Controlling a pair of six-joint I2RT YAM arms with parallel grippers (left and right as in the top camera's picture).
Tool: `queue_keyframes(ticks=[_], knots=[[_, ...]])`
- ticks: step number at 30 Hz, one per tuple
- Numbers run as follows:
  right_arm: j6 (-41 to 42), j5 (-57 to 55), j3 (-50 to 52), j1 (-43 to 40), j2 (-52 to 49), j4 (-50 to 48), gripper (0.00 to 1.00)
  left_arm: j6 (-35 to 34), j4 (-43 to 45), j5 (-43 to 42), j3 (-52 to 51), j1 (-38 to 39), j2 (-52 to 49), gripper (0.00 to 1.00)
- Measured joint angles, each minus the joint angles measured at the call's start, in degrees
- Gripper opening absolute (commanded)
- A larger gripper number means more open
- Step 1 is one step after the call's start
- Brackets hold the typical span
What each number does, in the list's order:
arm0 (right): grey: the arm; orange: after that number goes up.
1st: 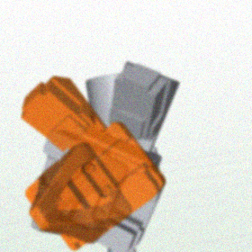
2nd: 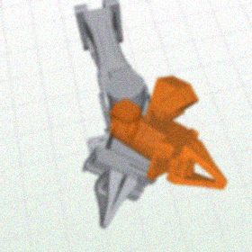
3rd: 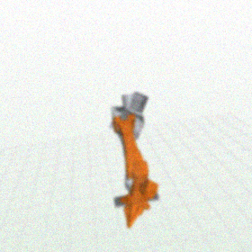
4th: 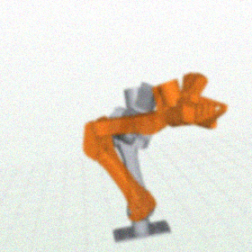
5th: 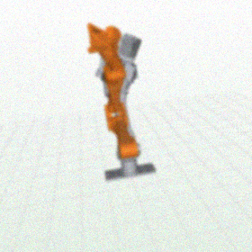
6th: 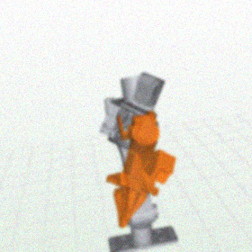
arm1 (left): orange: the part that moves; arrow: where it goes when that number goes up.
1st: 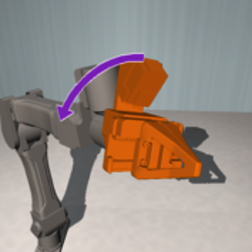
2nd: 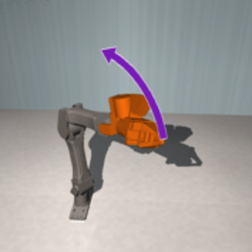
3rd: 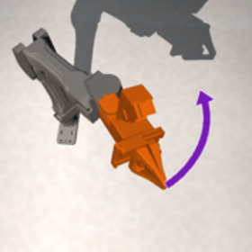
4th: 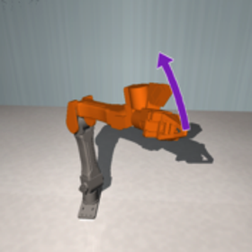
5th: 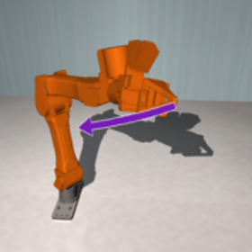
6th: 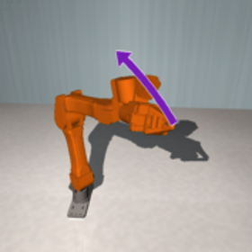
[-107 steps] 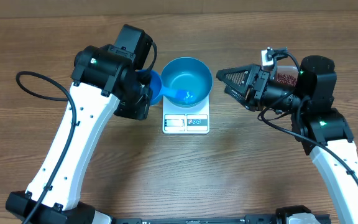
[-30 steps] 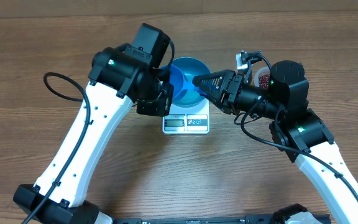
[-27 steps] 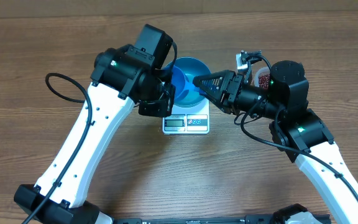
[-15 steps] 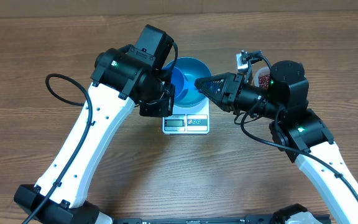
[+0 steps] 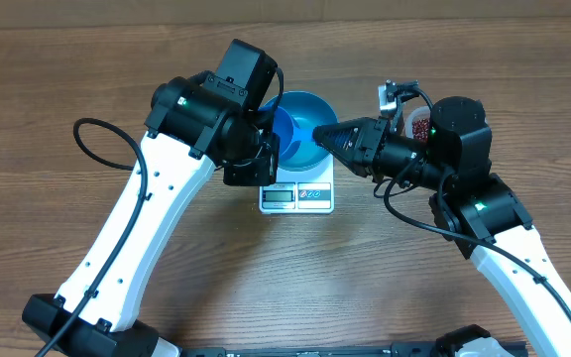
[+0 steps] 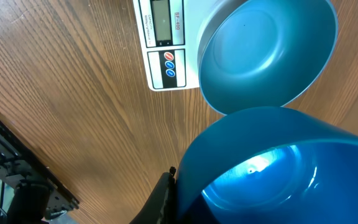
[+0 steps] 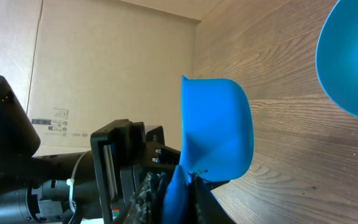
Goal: Scoop item into bowl and weigh 150g on scale
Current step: 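Close the right gripper on the scoop handle while left holds cup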
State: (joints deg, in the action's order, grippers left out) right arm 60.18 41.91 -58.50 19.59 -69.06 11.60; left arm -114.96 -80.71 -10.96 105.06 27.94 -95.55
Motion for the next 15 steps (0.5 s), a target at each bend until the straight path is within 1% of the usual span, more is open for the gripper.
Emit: queue_keyframes(ticks=[4, 9, 14, 15], knots=[[0.0, -0.2, 0.0, 0.0, 0.0, 0.1, 0.07, -0.2, 0.0, 0.0, 0.1, 0.0, 0.0, 0.04], [-0.3, -0.6, 0.0, 0.0, 0.0, 0.2, 0.04, -0.2, 0.0, 0.0, 0.3, 0.0, 0.0, 0.04], [-0.2, -0.8, 0.0, 0.0, 0.0, 0.4, 0.04, -0.2, 0.0, 0.0, 0.3, 0.0, 0.0, 0.04], [-0.2, -0.8, 0.0, 0.0, 0.0, 0.4, 0.09, -0.2, 0.0, 0.0, 0.3, 0.0, 0.0, 0.04]])
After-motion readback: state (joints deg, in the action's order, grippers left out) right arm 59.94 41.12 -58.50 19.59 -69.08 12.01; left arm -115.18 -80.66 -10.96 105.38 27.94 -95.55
